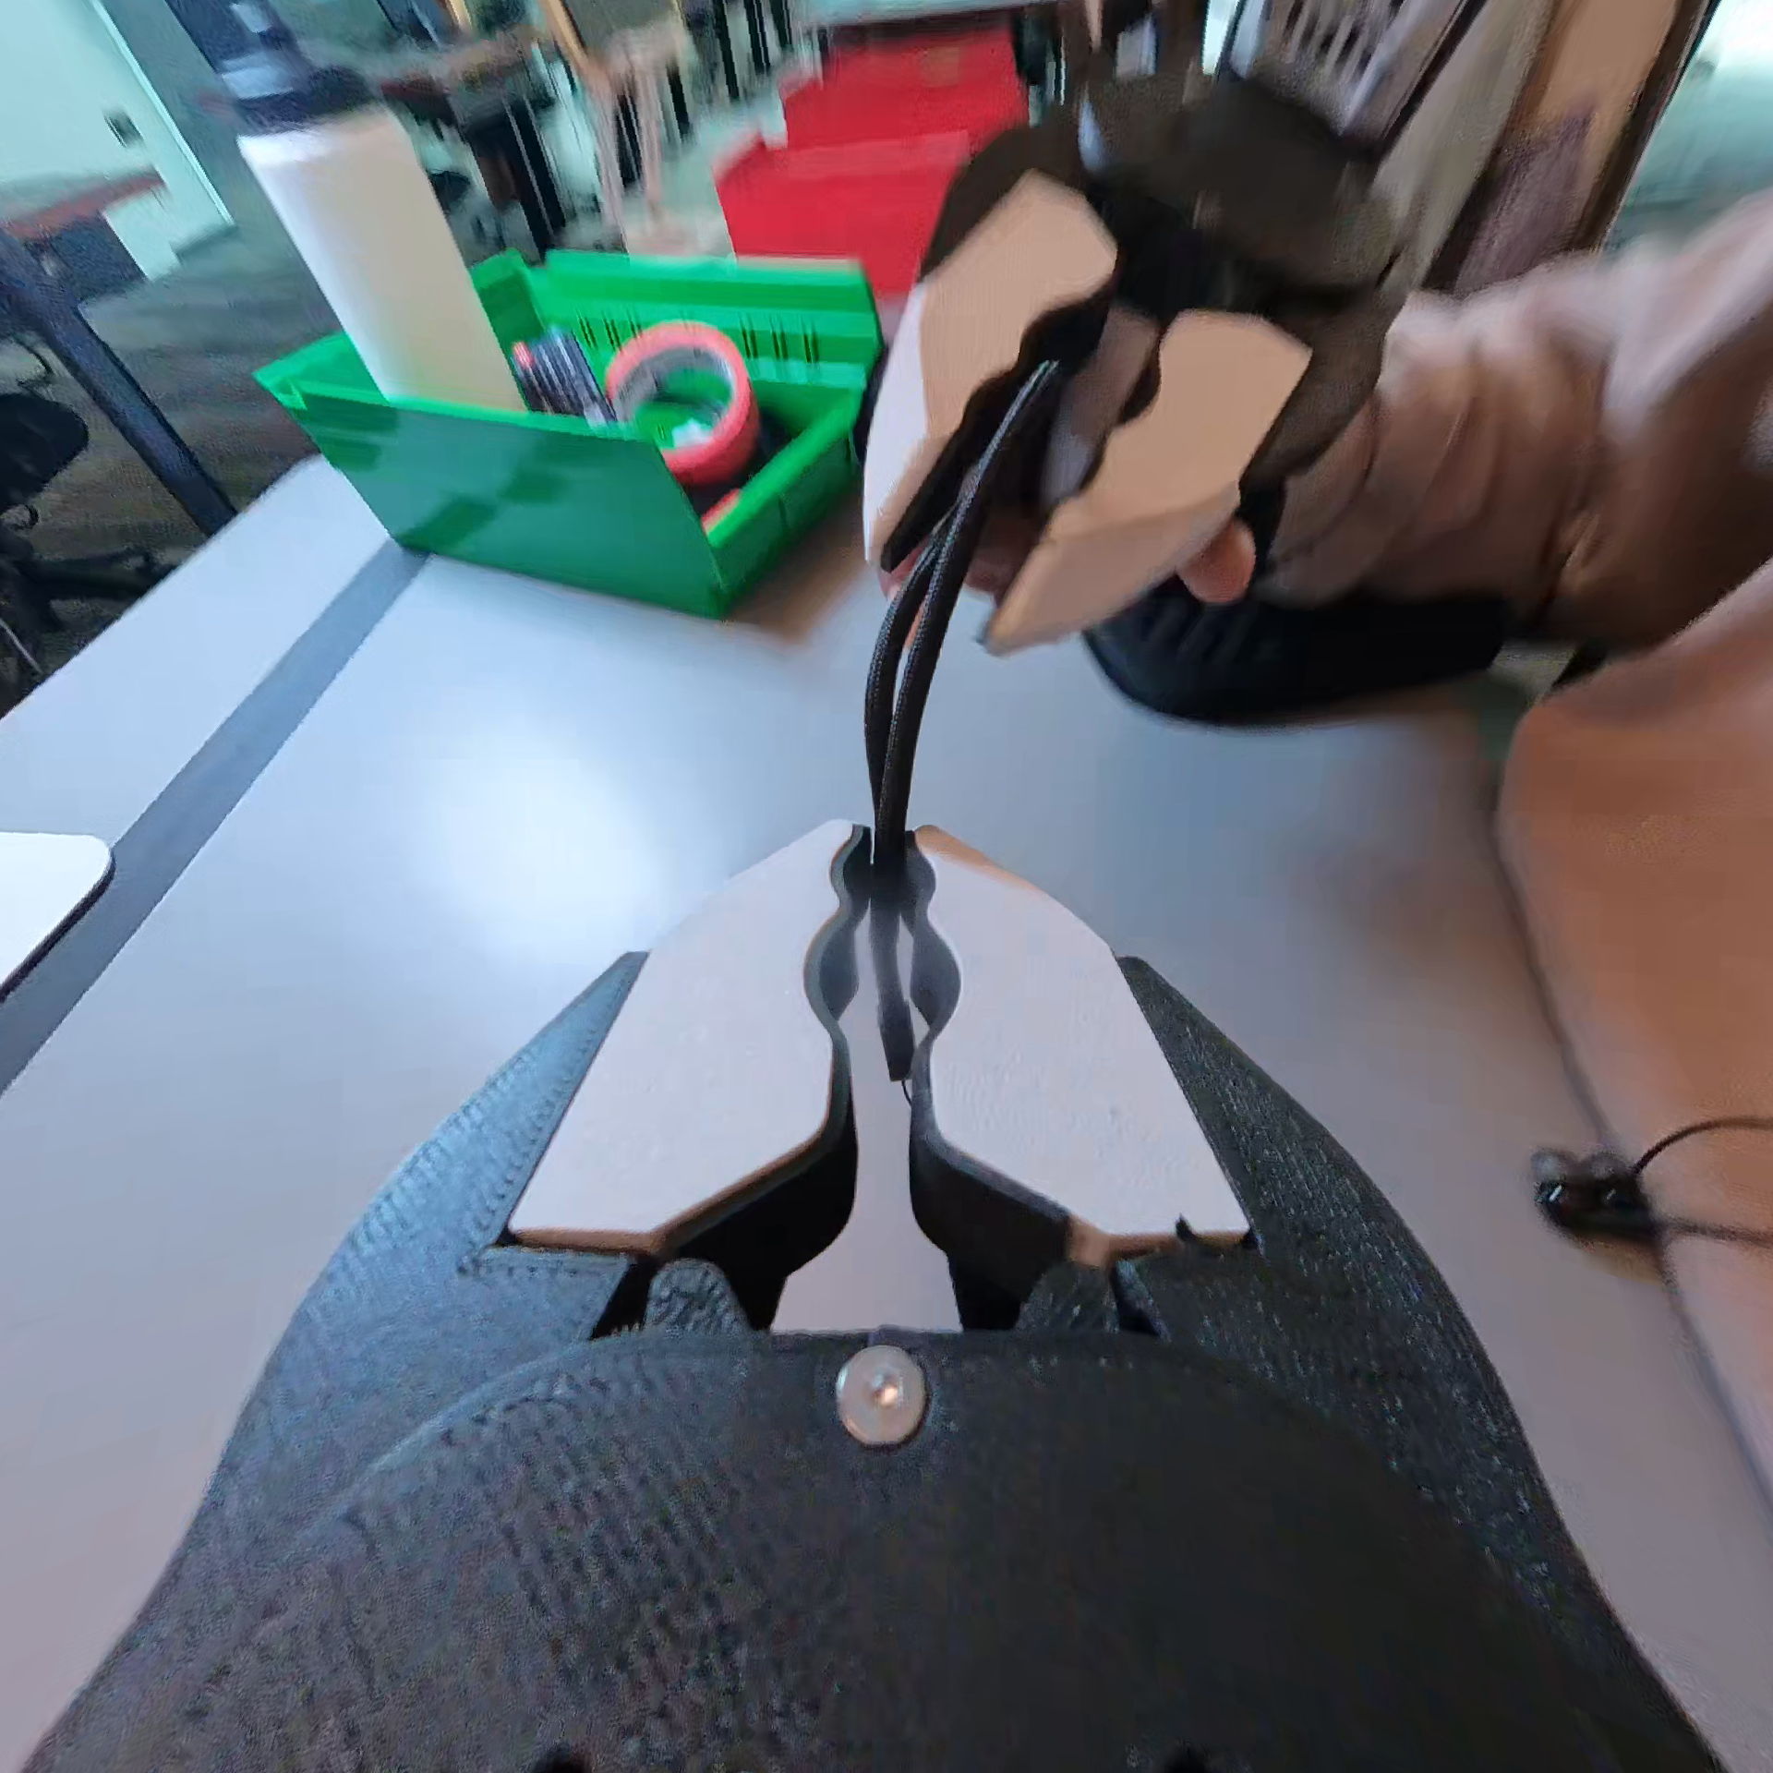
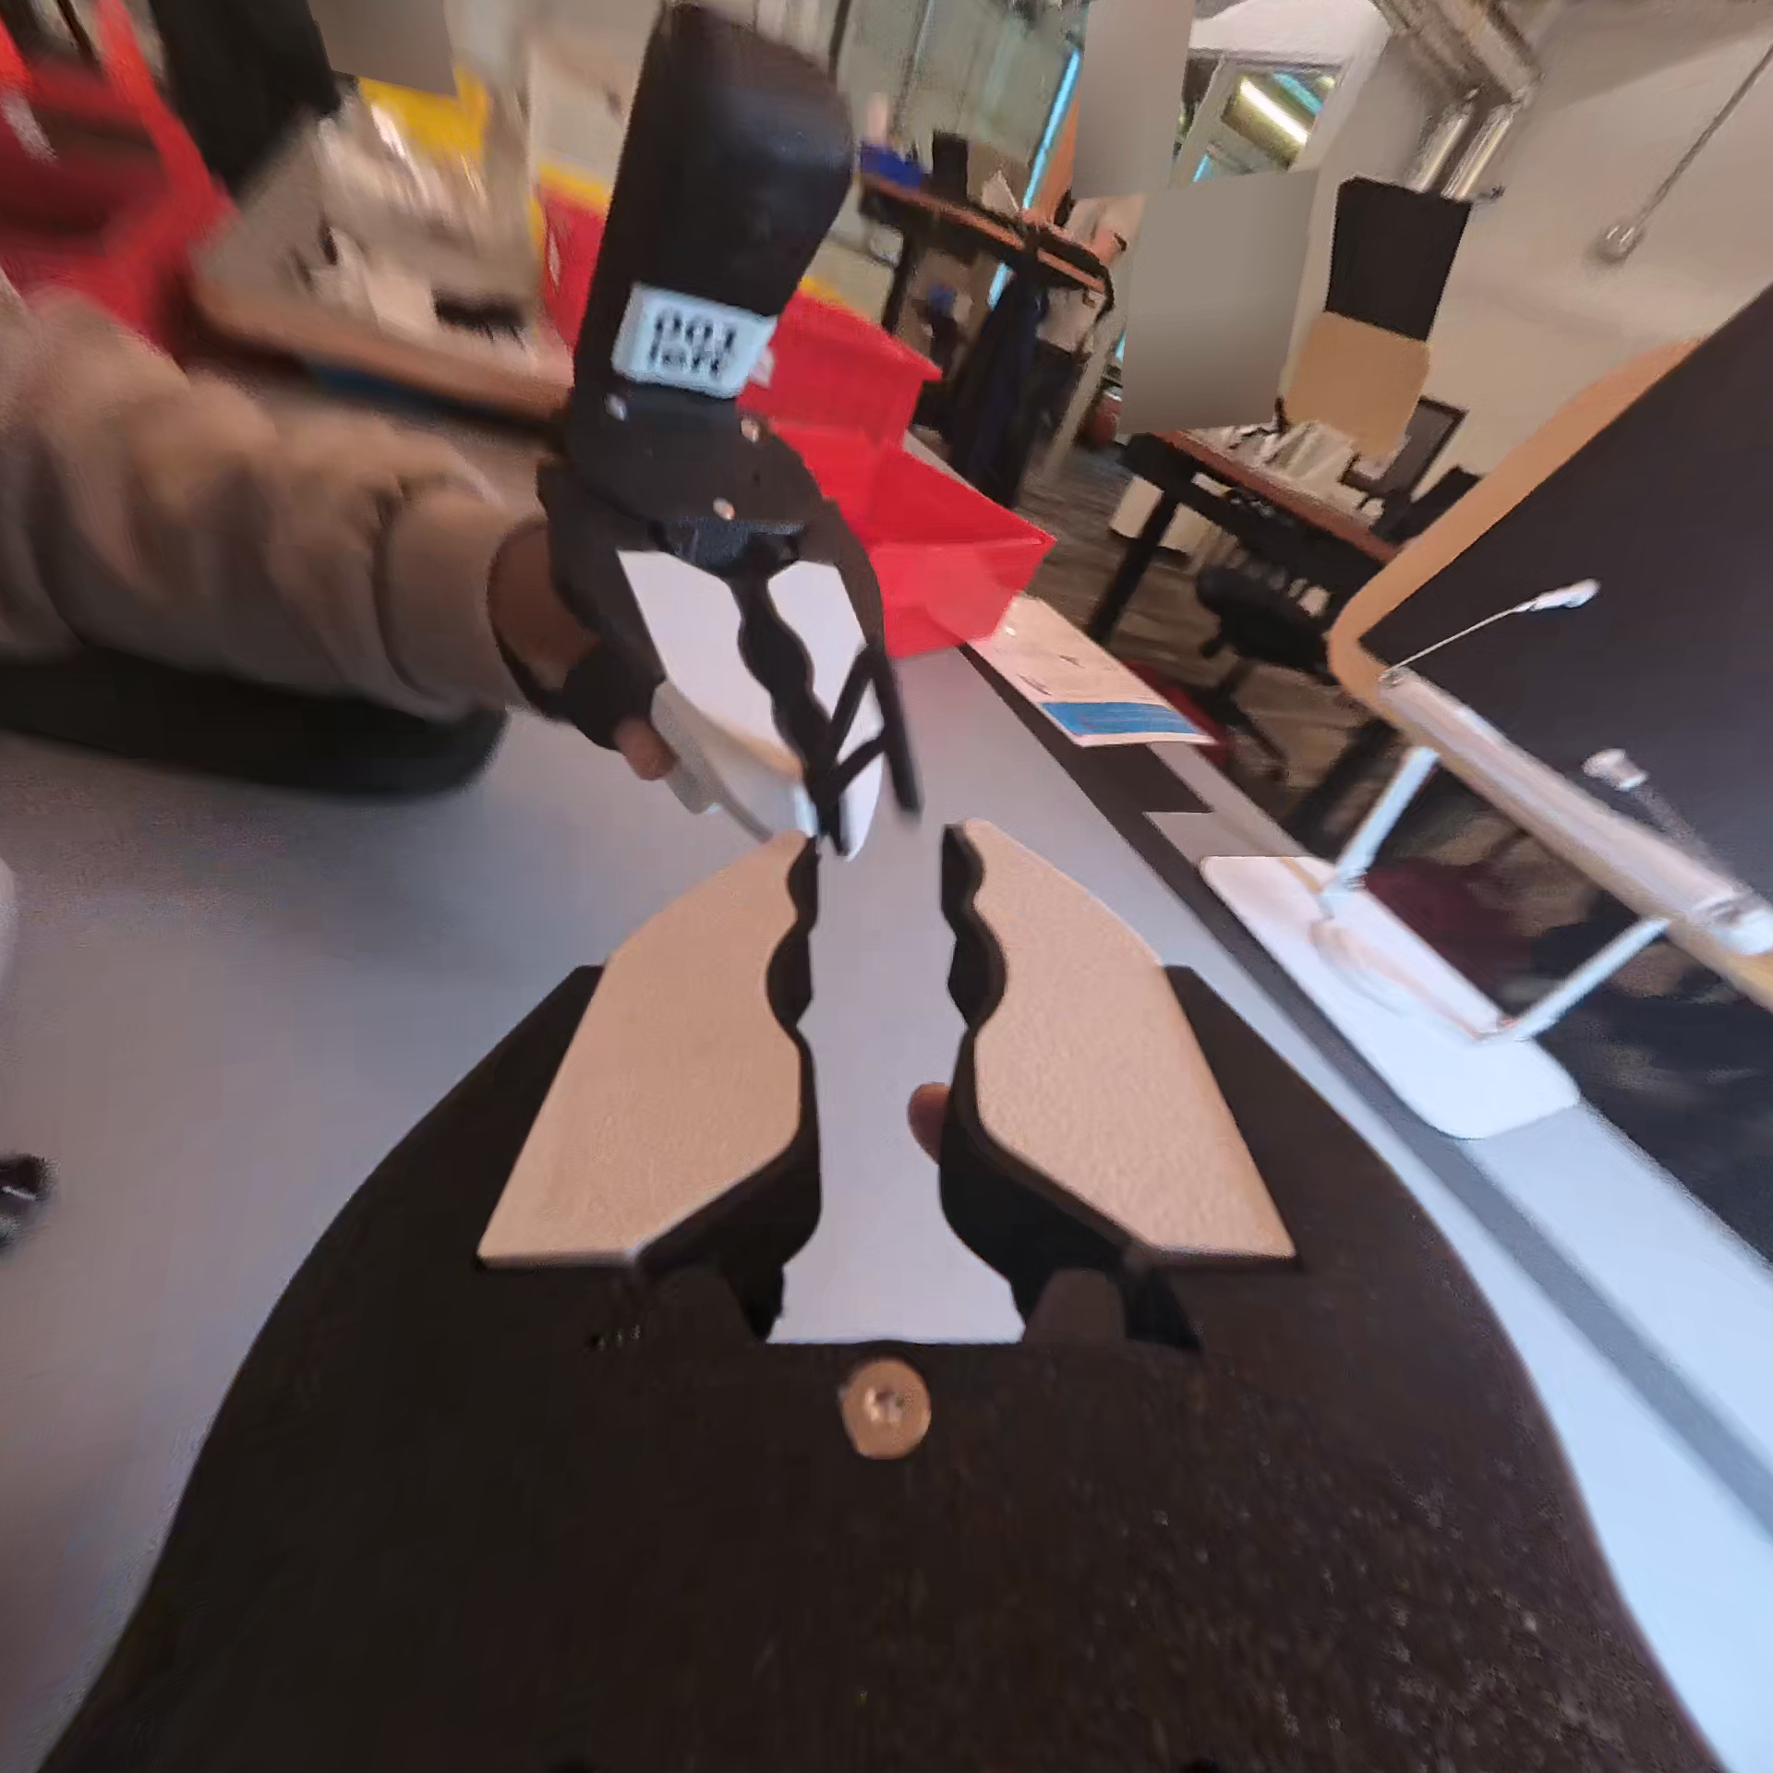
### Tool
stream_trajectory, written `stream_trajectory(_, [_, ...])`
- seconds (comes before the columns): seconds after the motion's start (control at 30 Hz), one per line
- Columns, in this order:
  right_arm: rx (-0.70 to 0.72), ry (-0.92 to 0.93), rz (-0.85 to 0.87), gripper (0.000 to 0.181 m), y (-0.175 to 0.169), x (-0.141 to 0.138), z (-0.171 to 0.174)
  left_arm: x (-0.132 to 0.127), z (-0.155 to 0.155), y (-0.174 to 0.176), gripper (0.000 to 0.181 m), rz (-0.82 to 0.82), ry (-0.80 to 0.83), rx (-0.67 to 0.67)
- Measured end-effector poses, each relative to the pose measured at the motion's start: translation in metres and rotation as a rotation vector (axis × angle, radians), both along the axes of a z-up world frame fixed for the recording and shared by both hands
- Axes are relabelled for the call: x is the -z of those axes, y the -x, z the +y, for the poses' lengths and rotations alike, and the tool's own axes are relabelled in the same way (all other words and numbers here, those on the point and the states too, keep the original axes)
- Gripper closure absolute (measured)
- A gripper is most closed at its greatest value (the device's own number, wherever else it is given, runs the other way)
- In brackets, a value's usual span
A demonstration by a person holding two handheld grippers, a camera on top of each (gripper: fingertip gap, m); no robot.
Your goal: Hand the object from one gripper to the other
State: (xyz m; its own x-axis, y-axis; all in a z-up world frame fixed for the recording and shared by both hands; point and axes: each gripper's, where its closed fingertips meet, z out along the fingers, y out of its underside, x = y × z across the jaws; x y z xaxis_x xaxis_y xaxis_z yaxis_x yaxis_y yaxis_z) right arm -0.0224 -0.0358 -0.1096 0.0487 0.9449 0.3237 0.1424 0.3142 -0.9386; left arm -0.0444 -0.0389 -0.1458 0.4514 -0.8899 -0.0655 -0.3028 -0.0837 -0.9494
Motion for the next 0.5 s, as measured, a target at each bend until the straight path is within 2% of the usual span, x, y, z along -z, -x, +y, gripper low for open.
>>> stream_trajectory(0.03, [-0.029,0.099,0.022,0.148,-0.002,-0.003,0.001,-0.013,0.001,0.004,0.175,-0.105,0.014,-0.003])
stream_trajectory(0.1, [-0.068,0.266,0.027,0.136,-0.001,0.001,0.005,-0.038,0.001,0.012,0.175,-0.320,0.045,0.012])
stream_trajectory(0.17, [-0.098,0.371,0.023,0.133,0.005,0.014,0.004,-0.055,-0.001,0.016,0.175,-0.496,0.077,0.043])
stream_trajectory(0.27, [-0.171,0.517,0.039,0.136,0.022,0.029,-0.013,-0.061,-0.003,0.013,0.175,-0.642,0.150,0.078])
stream_trajectory(0.33, [-0.256,0.597,0.037,0.148,0.031,0.031,-0.031,-0.057,-0.003,0.007,0.175,-0.657,0.171,0.088])
stream_trajectory(0.37, [-0.269,0.602,0.045,0.166,0.033,0.030,-0.035,-0.054,-0.003,0.005,0.175,-0.644,0.170,0.089])
stream_trajectory(0.4, [-0.267,0.583,0.059,0.174,0.033,0.026,-0.035,-0.051,-0.003,0.003,0.175,-0.622,0.170,0.091])
stream_trajectory(0.5, [-0.191,0.489,0.033,0.174,0.025,0.023,-0.020,-0.045,-0.001,0.009,0.175,-0.550,0.190,0.082])
